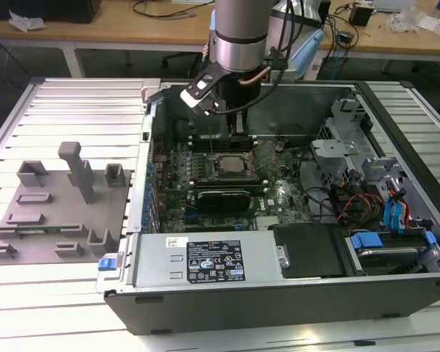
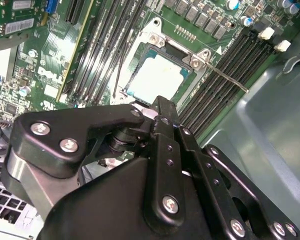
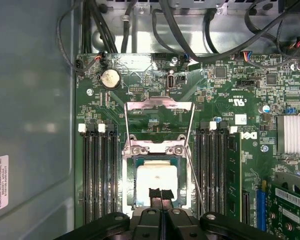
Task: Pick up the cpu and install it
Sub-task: 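Close the cpu cover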
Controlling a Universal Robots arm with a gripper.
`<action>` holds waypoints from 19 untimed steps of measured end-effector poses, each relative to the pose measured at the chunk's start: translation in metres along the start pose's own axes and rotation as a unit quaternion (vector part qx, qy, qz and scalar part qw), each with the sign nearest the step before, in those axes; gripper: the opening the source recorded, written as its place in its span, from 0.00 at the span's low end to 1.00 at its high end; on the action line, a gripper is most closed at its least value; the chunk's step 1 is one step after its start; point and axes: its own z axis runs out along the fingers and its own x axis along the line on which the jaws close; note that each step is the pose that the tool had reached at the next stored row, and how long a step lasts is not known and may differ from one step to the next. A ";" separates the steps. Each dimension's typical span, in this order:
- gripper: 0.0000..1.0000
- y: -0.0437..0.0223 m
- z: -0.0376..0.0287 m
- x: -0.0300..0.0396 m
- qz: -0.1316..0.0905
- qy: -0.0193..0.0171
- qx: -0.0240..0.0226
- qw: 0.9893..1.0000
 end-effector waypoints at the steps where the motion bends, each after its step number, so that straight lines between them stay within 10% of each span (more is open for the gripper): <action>1: 0.11 0.0002 -0.0038 0.0000 0.000 0.000 0.000 1.000; 7: 0.11 0.0006 -0.0064 0.0000 0.000 0.000 0.000 1.000; 19: 0.11 0.0263 -0.0051 0.0003 0.000 0.000 0.000 1.000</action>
